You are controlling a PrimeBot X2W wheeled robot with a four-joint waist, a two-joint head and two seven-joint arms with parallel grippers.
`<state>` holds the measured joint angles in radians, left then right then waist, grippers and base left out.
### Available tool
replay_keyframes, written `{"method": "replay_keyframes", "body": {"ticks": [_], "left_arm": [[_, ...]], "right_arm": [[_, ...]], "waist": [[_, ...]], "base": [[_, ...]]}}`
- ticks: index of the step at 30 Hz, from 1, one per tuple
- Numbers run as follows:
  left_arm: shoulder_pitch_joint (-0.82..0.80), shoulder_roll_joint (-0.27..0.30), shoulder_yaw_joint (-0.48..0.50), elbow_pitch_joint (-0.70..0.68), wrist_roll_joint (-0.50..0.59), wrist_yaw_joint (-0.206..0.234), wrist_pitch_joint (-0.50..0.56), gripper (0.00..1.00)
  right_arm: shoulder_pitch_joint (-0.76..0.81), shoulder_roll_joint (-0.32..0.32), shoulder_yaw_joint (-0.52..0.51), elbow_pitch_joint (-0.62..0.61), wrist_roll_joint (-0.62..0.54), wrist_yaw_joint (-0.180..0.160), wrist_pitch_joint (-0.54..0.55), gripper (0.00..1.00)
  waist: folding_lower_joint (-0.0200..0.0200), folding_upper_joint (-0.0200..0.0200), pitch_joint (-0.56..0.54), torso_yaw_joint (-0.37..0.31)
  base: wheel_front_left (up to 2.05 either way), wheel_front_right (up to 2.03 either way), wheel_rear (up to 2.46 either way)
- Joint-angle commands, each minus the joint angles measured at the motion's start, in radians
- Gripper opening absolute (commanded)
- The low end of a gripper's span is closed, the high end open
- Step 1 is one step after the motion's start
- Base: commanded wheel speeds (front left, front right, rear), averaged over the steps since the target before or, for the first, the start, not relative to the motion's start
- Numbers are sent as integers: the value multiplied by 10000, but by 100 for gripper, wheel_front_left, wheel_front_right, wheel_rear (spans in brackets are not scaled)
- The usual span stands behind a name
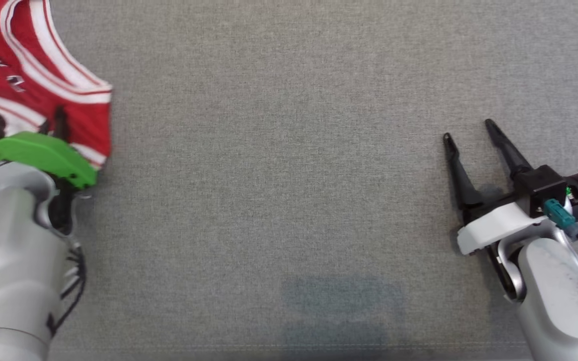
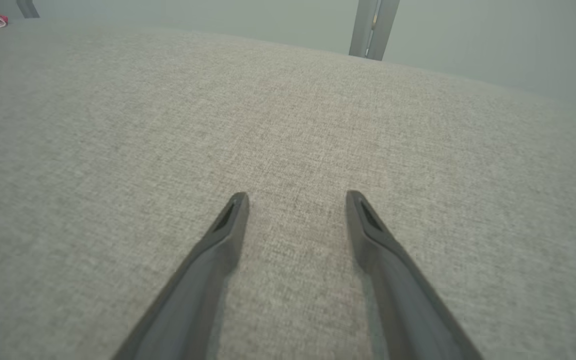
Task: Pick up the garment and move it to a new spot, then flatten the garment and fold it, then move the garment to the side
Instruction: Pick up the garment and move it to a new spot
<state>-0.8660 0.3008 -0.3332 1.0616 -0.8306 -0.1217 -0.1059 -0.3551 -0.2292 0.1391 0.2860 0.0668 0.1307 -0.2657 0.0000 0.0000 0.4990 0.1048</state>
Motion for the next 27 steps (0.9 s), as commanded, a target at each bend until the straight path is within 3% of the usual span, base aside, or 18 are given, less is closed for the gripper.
{"method": "replay_keyframes", "body": {"ticks": [1, 11, 22, 27], "left_arm": [[327, -647, -355, -290, -274, -136, -19, 0], [-89, -1036, -2576, -1826, -687, -101, -902, 0], [-825, -2151, -5626, -2562, -944, -100, -1448, 0], [-968, -2383, -6565, -2736, -1386, -100, -1563, 0]], "right_arm": [[-18, 161, 50, 140, 119, -1, 25, 100], [-133, 974, 181, 431, 316, -3, 14, 100], [49, 1536, 12, 452, 444, -3, 14, 100], [153, 1691, 38, 449, 502, -3, 14, 100]], "waist": [[0, 0, -249, -121], [0, 0, -984, -1200], [0, 0, -1166, -3381], [0, 0, -1165, -4164]], "base": [[0, 0, 0], [0, 0, 0], [0, 0, 0], [0, 0, 0]]}}
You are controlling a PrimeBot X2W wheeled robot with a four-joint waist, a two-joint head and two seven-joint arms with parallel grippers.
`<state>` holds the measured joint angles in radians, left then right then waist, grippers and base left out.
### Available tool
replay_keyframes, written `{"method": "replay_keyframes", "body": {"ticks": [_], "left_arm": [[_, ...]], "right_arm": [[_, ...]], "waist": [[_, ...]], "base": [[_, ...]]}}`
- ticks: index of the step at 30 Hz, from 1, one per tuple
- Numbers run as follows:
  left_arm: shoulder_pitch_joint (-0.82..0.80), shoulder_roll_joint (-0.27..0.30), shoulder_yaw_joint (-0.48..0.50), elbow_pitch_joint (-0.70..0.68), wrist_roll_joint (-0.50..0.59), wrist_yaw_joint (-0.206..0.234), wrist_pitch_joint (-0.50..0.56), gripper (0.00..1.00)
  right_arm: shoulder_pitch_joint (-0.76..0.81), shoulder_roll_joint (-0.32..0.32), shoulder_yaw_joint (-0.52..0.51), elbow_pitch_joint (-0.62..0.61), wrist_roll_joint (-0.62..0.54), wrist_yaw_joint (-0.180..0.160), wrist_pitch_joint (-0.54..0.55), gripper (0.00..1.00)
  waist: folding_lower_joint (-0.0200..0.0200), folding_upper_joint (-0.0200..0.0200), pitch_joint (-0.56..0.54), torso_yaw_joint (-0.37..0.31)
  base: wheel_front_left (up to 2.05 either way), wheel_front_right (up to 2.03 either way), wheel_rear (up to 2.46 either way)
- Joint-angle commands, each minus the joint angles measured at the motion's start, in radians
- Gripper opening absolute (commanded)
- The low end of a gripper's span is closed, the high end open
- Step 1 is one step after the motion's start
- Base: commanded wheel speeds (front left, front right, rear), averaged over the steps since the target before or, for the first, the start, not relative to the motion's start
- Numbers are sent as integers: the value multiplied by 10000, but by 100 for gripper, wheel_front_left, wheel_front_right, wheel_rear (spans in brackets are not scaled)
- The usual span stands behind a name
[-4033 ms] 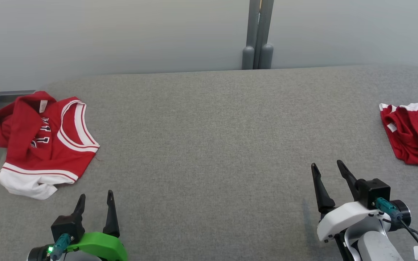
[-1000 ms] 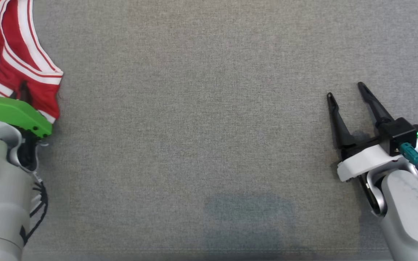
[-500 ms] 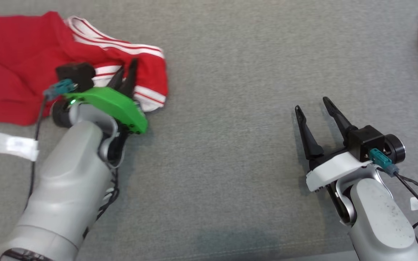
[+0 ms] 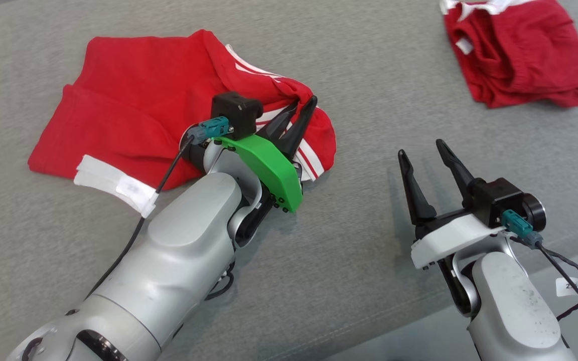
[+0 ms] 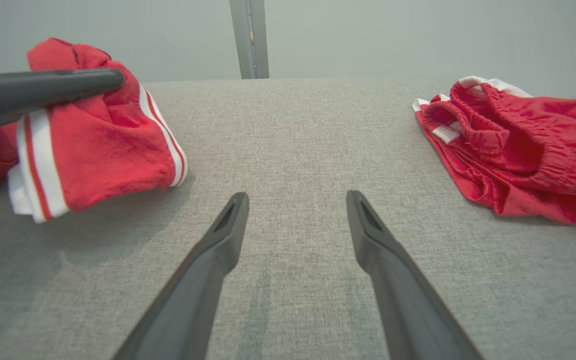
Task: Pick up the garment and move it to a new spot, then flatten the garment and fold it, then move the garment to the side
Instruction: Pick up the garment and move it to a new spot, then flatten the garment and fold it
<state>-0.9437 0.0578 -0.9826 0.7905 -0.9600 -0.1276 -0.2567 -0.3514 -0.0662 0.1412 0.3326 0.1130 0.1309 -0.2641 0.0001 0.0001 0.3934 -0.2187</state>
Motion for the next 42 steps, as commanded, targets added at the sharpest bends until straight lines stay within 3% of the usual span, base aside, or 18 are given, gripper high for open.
{"method": "replay_keyframes", "body": {"ticks": [1, 5, 6, 7, 8, 19, 26, 37, 42], "left_arm": [[-193, 25, -186, -32, -175, -40, -74, 0], [-131, -23, -315, 118, -224, -40, -88, 0], [-46, -20, -232, 207, -214, -39, -90, 27], [60, -19, -187, 284, -177, -39, -92, 76], [216, 36, 3, 413, -29, -39, -91, 100], [2323, 488, 2443, 22, 1340, -31, -88, 100], [3844, 302, 4187, -624, 2255, -31, -89, 100], [5326, 14, 6089, -1550, 3455, -32, -88, 100], [5835, -65, 6429, -1975, 3745, -32, -88, 100]], "right_arm": [[138, 82, 37, -28, 56, -5, -1, 100], [154, 122, 42, -25, 98, -5, -1, 100], [152, 135, 17, -11, 115, -5, -1, 100], [163, 138, -14, -3, 130, -5, -1, 100], [207, 144, -76, -4, 132, -5, -1, 100], [426, 132, -287, 141, 23, -5, -1, 100], [276, -8, 63, 357, 168, -5, -1, 100], [-552, -260, 835, 1232, 403, -5, -3, 100], [-1179, -511, 987, 1998, 541, -5, -1, 100]], "waist": [[-1, -1, -110, -1044], [-1, -1, -135, -1242], [-1, -1, -159, -1229], [-1, -1, -194, -1176], [-1, -1, -296, -987], [-1, -1, -1402, 1213], [-1, -1, -1877, 2665], [-1, -1, -1935, 4454], [-1, -1, -1733, 5367]], "base": [[0, 0, 0], [0, 0, 0], [0, 0, 0], [0, 0, 0], [0, 0, 0], [0, 0, 0], [0, 0, 0], [0, 0, 0], [0, 0, 0]]}}
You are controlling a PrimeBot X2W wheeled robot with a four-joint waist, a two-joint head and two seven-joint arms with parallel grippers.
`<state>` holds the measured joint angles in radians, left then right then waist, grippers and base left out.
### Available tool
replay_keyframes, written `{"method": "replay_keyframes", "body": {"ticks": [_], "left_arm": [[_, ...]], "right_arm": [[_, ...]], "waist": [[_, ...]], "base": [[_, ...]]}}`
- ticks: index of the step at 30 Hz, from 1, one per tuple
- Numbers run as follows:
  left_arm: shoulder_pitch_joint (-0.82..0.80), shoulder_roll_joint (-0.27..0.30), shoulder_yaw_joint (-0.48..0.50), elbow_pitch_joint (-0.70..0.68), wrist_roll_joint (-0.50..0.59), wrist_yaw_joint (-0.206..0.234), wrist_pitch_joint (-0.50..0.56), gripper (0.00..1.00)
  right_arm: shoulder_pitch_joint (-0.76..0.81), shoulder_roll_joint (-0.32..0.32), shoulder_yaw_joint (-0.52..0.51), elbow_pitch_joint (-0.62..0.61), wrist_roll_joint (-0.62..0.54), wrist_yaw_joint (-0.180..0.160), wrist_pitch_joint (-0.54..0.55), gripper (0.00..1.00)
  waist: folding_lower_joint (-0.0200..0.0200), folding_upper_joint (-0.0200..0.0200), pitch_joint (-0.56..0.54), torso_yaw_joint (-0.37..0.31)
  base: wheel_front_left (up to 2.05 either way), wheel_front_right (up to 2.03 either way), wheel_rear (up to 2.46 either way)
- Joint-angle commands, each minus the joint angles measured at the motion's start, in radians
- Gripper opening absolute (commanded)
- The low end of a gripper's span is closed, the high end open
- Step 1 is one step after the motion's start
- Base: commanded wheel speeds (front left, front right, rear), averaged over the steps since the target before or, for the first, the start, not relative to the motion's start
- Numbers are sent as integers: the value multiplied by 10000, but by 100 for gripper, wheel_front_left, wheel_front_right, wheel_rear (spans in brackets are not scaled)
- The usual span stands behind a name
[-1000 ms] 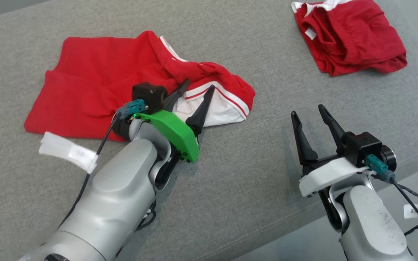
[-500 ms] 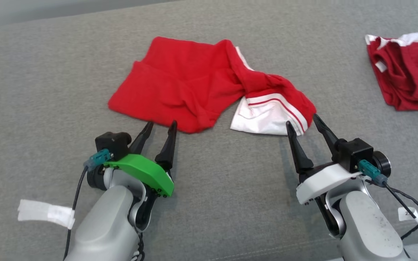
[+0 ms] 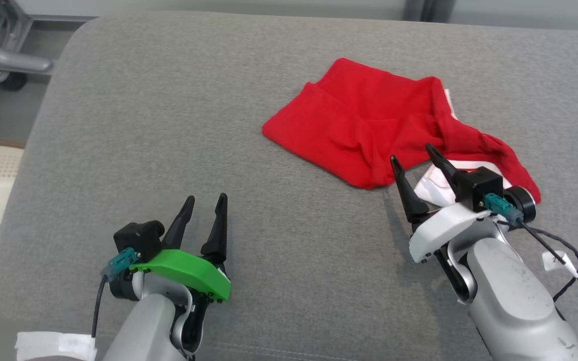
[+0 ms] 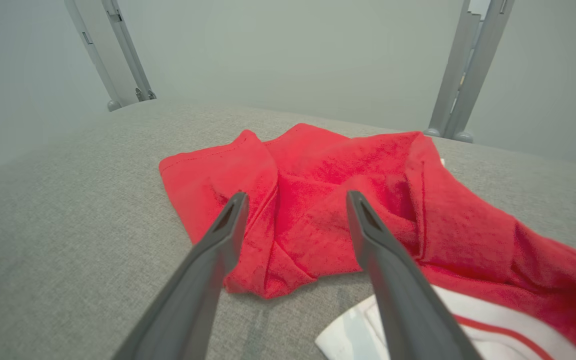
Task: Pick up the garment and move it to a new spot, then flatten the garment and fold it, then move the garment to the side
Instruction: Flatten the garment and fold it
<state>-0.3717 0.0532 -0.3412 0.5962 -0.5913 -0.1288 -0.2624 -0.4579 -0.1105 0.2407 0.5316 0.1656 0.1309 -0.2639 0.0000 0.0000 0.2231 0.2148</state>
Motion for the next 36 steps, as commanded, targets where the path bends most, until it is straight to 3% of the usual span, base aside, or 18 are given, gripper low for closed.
{"method": "replay_keyframes", "body": {"ticks": [1, 12, 13, 15, 16, 23, 32, 33, 34, 35, 36], "left_arm": [[195, -24, -16, -100, -35, -20, -31, 100], [602, -19, -350, -301, -732, -20, -31, 100], [618, -20, -312, -328, -763, -20, -31, 100], [649, -22, -244, -391, -787, -20, -31, 100], [668, -23, -229, -411, -799, -20, -31, 100], [716, -21, -332, -393, -1054, -20, -31, 100], [747, -20, -398, -463, -1224, -20, -31, 100], [775, -20, -383, -439, -1239, -20, -31, 100], [810, -20, -358, -405, -1234, -20, -31, 100], [849, -20, -325, -368, -1269, -20, -31, 100], [873, -20, -295, -332, -1262, -20, -31, 100]], "right_arm": [[-286, -124, 24, 218, 31, -5, -3, 100], [-2047, -353, -339, 3512, 340, -5, -4, 100], [-2167, -307, -337, 3697, 361, -5, -4, 79], [-2390, -234, -245, 3882, 392, -5, -3, 5], [-2448, -200, -156, 3974, 434, -5, -4, 0], [-2777, 91, 957, 3822, 919, -5, -4, 0], [-2357, 161, 4667, 2666, 2424, -3, -3, 0], [-2308, 147, 5190, 2620, 2789, -3, -3, 13], [-2336, 71, 5652, 2627, 3133, -3, -3, 61], [-2350, 21, 6099, 2565, 3529, -3, -4, 100], [-2334, -18, 6503, 2405, 3991, -3, -6, 100]], "waist": [[0, 0, 20, 1202], [0, 0, 376, 2634], [0, 0, 385, 2685], [0, 0, 424, 2750], [0, 0, 442, 2768], [0, 0, 486, 2825], [0, 0, 443, 2987], [0, 0, 425, 3007], [0, 0, 403, 3014], [0, 0, 382, 3009], [0, 0, 359, 2986]], "base": [[0, 0, 0], [0, 0, 0], [0, 0, 0], [0, 0, 0], [0, 0, 0], [0, 0, 0], [0, 0, 0], [0, 0, 0], [0, 0, 0], [0, 0, 0], [0, 0, 0]]}}
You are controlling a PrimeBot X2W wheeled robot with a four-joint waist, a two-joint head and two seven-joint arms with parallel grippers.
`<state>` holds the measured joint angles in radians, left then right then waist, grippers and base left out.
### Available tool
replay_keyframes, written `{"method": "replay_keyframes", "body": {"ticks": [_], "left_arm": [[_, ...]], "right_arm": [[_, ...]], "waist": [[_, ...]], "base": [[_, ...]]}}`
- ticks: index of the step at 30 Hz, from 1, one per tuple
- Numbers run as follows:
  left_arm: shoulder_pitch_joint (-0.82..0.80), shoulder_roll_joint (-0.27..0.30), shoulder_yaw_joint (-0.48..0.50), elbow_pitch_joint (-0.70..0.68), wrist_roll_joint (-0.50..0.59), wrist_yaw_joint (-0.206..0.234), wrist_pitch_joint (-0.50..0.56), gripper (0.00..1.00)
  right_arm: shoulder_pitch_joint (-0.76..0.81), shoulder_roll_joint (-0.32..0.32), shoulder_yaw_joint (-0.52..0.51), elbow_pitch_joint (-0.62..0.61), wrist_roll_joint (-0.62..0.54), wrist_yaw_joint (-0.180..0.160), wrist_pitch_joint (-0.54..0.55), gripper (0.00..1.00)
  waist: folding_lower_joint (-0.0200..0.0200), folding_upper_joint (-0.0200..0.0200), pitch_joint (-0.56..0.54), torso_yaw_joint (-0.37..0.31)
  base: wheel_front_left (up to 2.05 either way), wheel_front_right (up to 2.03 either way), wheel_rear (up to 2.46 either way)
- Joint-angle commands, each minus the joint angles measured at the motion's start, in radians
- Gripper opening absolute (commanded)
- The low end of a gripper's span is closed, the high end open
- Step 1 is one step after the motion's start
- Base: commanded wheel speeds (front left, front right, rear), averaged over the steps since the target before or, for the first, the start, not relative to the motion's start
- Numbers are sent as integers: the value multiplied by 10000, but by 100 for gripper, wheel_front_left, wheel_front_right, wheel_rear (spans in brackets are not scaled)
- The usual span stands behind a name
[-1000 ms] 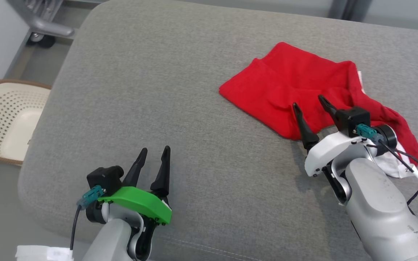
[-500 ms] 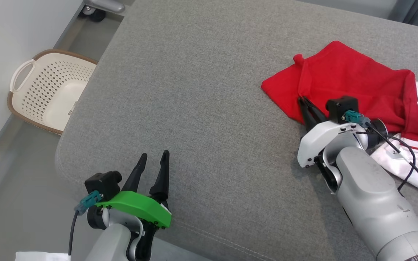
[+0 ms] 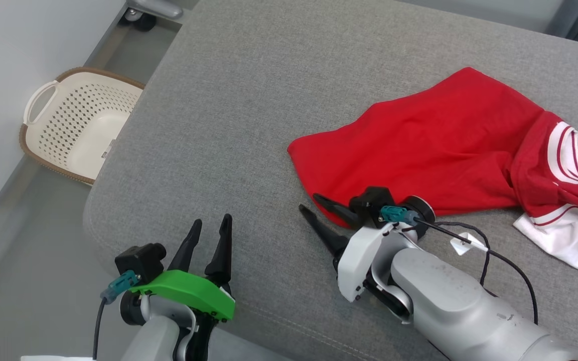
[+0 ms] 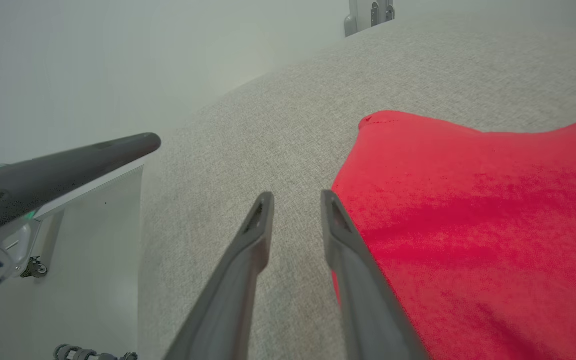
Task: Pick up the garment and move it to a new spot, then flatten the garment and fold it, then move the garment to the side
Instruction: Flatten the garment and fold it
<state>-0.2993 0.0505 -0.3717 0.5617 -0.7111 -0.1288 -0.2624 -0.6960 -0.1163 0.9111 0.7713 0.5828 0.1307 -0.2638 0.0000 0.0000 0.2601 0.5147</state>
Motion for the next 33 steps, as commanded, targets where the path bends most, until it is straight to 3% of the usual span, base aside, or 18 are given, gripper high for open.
{"method": "replay_keyframes", "body": {"ticks": [1, 4, 6, 10, 14, 19, 25, 26, 33], "left_arm": [[160, 8, 53, 42, -17, -20, -31, 100], [236, 5, 210, 97, 89, -20, -31, 100], [288, 6, 282, 90, 109, -20, -31, 100], [318, 11, 358, 72, 221, -20, -31, 100], [265, 8, 274, 74, 190, -20, -31, 100], [132, 15, 39, 75, 74, -21, -31, 100], [141, 14, -106, 126, -56, -21, -31, 100], [157, 13, -115, 133, -65, -21, -31, 100], [255, 12, -101, 105, -36, -21, -31, 100]], "right_arm": [[23, -109, 118, -110, 184, -1, -8, 100], [-122, -613, 619, -741, 1031, -7, -6, 100], [-155, -896, 374, -1229, 1342, -7, -6, 100], [80, -1488, -1096, -1673, 1007, -6, -5, 100], [293, -1743, -2990, -1201, 288, -6, -5, 100], [355, -1683, -4679, -263, -607, -4, -5, 100], [16, -1529, -5920, 764, -1320, -4, -6, 100], [-116, -1464, -6542, 988, -1640, -4, -6, 100], [82, -944, -8597, 1257, -3235, -4, -6, 100]], "waist": [[0, 0, -39, -56], [0, 0, -132, -262], [0, 0, -208, -461], [0, 0, -343, -904], [0, 0, -397, -1225], [0, 0, -350, -1258], [0, 0, -186, -945], [0, 0, -145, -823], [0, 0, -146, -587]], "base": [[0, 0, 0], [0, 0, 0], [0, 0, 0], [0, 0, 0], [0, 0, 0], [0, 0, 0], [0, 0, 0], [0, 0, 0], [0, 0, 0]]}}
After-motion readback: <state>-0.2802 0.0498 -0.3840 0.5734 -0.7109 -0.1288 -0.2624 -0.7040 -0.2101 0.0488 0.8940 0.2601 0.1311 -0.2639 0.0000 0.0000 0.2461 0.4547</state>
